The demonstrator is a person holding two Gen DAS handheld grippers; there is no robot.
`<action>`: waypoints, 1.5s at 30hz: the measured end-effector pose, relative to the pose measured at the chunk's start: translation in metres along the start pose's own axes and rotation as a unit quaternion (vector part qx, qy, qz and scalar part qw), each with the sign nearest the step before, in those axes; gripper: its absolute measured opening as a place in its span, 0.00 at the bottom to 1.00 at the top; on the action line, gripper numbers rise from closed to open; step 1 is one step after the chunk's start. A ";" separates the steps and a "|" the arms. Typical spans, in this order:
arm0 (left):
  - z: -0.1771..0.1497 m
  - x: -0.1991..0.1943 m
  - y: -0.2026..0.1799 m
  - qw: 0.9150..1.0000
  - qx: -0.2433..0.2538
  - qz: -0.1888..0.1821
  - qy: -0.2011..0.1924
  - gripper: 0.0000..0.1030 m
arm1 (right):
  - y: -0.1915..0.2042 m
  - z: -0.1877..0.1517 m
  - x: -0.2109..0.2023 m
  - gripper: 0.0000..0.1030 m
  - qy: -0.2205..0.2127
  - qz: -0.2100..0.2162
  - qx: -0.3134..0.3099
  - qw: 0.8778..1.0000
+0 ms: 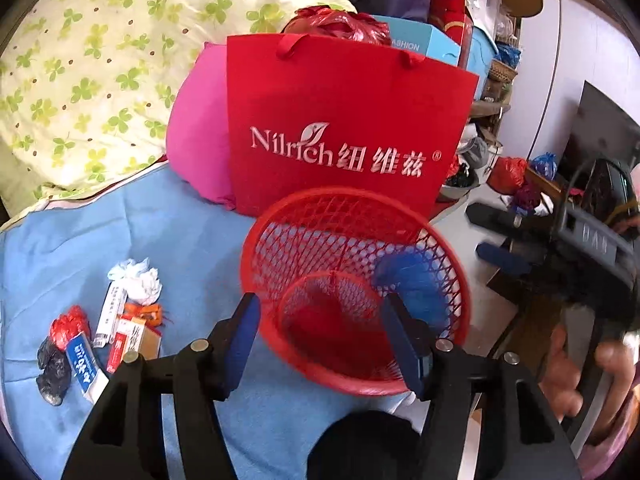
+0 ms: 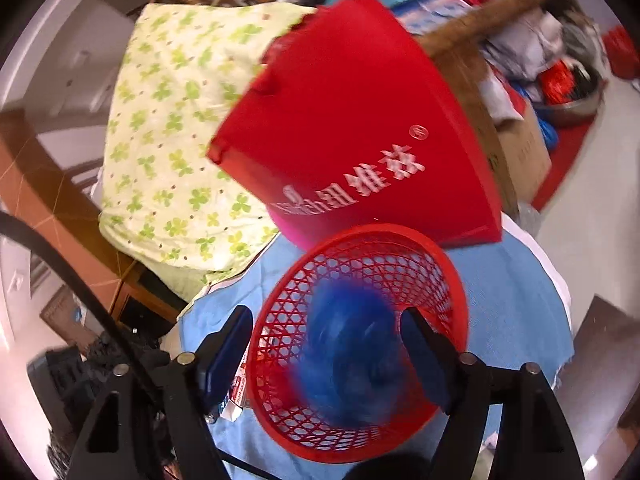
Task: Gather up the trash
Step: 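Carry the blue bag with the right gripper and drop it into the red wastebasket, then grasp the red-and-white medicine box with the right gripper while the left grasps the toothpaste box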
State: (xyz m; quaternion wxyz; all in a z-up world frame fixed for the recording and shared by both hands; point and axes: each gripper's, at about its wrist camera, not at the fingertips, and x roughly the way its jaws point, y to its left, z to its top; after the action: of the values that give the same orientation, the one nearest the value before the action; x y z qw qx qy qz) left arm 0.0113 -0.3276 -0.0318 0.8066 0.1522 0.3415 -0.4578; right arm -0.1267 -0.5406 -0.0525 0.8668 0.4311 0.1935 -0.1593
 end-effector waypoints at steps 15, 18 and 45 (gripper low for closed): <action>-0.115 -0.084 0.153 0.976 -0.119 0.183 0.007 0.64 | 0.105 -0.052 0.003 0.77 0.024 0.092 -0.121 0.988; -0.145 -0.096 0.197 0.959 -0.161 0.233 0.025 0.64 | 0.137 -0.076 0.025 0.77 0.065 0.109 -0.150 0.980; -0.144 -0.050 0.279 0.948 -0.218 0.225 0.047 0.65 | 0.182 -0.188 0.335 0.62 0.308 -0.094 -0.178 0.930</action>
State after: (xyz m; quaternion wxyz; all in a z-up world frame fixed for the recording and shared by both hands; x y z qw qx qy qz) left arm 0.1701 -0.0663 -0.1203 0.8853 0.0666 0.4273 -0.1709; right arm 0.2099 -0.3205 -0.1903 0.8083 0.2772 0.5157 -0.0628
